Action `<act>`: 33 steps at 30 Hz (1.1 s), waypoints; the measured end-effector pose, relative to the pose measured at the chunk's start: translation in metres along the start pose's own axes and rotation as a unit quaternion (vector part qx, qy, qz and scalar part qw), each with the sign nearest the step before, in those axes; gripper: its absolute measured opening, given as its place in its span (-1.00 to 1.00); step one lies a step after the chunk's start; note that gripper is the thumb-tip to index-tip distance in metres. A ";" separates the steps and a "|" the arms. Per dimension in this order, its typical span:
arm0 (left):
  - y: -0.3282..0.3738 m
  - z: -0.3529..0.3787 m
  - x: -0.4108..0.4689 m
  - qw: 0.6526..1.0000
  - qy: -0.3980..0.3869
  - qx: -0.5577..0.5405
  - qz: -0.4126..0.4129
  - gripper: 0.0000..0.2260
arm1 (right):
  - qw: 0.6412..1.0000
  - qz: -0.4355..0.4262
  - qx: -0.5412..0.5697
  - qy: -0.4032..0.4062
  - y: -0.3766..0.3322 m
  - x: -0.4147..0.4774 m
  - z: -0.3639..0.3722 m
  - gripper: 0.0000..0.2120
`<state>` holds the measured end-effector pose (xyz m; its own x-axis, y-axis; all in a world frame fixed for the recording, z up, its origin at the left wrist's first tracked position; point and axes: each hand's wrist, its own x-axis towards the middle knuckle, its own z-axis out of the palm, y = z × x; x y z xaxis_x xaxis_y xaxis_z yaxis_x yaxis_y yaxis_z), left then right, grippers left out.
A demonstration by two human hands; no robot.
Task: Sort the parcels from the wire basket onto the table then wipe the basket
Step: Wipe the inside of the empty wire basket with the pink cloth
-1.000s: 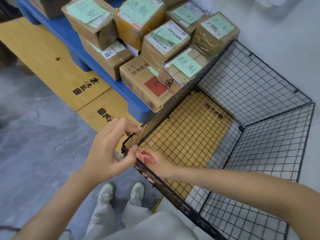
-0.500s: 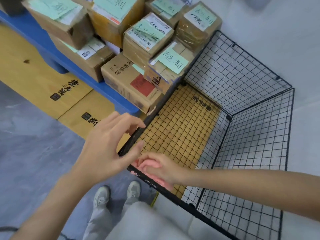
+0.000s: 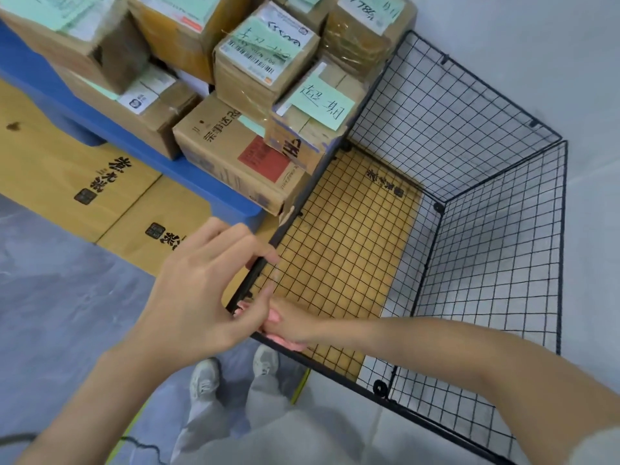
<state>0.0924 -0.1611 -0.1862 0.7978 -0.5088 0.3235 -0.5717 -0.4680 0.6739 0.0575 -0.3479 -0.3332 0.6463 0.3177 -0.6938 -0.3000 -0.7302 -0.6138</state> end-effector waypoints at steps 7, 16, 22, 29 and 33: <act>0.005 0.000 0.002 1.000 0.014 0.015 -0.005 -0.81 | 0.996 -0.038 0.075 0.023 -0.029 -0.057 -0.030 -0.78; 0.012 -0.002 0.013 0.996 -0.006 0.058 0.070 -0.79 | 0.980 -0.136 0.120 0.085 -0.071 -0.139 -0.063 -0.78; 0.014 -0.002 0.023 0.989 -0.061 0.038 0.128 -0.83 | 0.998 -0.030 -0.040 0.047 -0.020 -0.116 -0.041 -0.81; 0.006 0.003 0.021 0.984 -0.097 -0.007 0.151 -0.87 | 0.998 0.019 0.006 0.052 -0.022 -0.113 -0.048 -0.79; 0.006 0.002 0.022 0.983 -0.097 -0.015 0.155 -0.85 | 0.994 -0.046 0.039 0.088 -0.044 -0.111 -0.049 -0.82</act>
<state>0.1065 -0.1764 -0.1760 0.5328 -0.7530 0.3861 -0.7735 -0.2482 0.5832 0.0338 -0.3807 -0.2106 0.7841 0.2656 -0.5609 -0.2823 -0.6522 -0.7035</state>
